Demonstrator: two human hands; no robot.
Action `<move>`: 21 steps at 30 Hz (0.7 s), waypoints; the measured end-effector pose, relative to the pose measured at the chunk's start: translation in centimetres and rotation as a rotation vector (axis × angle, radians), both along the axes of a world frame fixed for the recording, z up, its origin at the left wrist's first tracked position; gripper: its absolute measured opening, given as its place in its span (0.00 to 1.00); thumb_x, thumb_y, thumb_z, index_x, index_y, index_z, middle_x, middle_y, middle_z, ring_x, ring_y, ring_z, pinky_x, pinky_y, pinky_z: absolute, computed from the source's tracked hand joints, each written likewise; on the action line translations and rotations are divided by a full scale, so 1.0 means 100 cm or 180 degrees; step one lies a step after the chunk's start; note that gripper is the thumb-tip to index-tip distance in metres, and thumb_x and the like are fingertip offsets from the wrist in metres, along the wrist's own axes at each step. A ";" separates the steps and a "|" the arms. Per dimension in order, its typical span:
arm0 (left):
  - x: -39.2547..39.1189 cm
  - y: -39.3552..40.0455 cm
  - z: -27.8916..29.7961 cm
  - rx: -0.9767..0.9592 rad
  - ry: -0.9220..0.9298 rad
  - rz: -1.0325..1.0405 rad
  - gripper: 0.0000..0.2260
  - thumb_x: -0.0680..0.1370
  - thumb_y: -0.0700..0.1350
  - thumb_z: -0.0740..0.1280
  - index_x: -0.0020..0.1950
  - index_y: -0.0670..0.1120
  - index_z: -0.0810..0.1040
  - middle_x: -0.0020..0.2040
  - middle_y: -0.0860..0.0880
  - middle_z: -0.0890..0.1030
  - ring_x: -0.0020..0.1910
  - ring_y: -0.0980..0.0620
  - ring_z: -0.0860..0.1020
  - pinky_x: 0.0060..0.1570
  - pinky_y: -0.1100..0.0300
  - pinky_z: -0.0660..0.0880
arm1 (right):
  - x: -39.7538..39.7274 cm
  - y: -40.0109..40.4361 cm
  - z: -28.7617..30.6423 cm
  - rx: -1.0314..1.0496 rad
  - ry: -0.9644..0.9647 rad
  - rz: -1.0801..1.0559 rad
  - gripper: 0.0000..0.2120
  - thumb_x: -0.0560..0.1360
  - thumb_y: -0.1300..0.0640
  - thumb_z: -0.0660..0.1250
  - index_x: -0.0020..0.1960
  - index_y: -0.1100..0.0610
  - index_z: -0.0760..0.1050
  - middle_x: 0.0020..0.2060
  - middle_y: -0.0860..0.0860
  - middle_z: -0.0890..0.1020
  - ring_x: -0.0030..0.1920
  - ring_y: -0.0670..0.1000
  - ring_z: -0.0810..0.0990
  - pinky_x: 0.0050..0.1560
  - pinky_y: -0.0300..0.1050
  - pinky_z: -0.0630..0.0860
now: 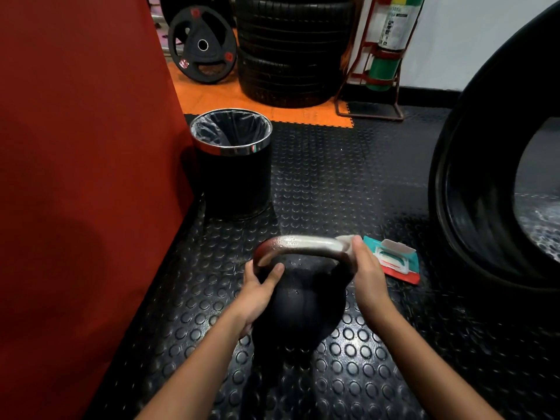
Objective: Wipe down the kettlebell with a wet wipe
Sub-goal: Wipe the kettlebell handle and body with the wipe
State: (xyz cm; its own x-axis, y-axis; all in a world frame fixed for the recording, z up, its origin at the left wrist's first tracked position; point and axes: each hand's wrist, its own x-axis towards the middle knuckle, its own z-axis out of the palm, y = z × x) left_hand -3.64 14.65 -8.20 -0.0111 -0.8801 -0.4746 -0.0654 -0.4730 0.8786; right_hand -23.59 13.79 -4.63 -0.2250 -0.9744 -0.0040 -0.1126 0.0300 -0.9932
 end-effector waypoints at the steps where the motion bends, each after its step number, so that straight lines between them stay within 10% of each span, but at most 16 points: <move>1: -0.001 0.000 0.001 0.0007 -0.0014 -0.0004 0.33 0.78 0.61 0.63 0.77 0.57 0.49 0.71 0.52 0.65 0.60 0.55 0.65 0.56 0.59 0.65 | 0.005 -0.001 0.004 -0.0171 0.0110 0.0019 0.21 0.85 0.47 0.52 0.52 0.50 0.83 0.52 0.48 0.86 0.57 0.49 0.81 0.62 0.46 0.73; 7: -0.002 0.003 0.003 -0.0082 -0.0015 0.0048 0.32 0.78 0.60 0.63 0.77 0.56 0.51 0.69 0.52 0.66 0.59 0.55 0.66 0.54 0.60 0.66 | 0.003 0.002 -0.005 0.0058 -0.0132 -0.0185 0.18 0.86 0.48 0.54 0.50 0.50 0.81 0.49 0.46 0.84 0.53 0.45 0.80 0.60 0.42 0.73; 11: 0.000 0.001 0.000 -0.0082 -0.0027 0.0036 0.26 0.76 0.63 0.65 0.69 0.60 0.58 0.70 0.51 0.68 0.59 0.53 0.70 0.51 0.60 0.70 | -0.003 -0.001 -0.009 0.0668 -0.0433 -0.0115 0.29 0.86 0.46 0.51 0.49 0.67 0.81 0.46 0.63 0.85 0.47 0.53 0.81 0.58 0.49 0.74; 15: 0.003 -0.001 -0.005 -0.0043 -0.0057 0.0026 0.44 0.69 0.71 0.66 0.77 0.58 0.51 0.75 0.51 0.64 0.68 0.50 0.68 0.62 0.56 0.69 | 0.006 0.000 0.002 0.0219 -0.0099 -0.0191 0.25 0.82 0.37 0.53 0.48 0.49 0.83 0.48 0.47 0.86 0.54 0.50 0.81 0.60 0.48 0.73; 21: 0.000 0.001 -0.002 -0.0123 -0.0095 0.0027 0.26 0.77 0.62 0.64 0.69 0.60 0.57 0.68 0.54 0.67 0.60 0.54 0.68 0.55 0.60 0.66 | 0.014 0.013 0.000 -0.0434 0.0368 0.0011 0.16 0.82 0.41 0.51 0.57 0.40 0.77 0.56 0.38 0.80 0.63 0.44 0.76 0.67 0.45 0.68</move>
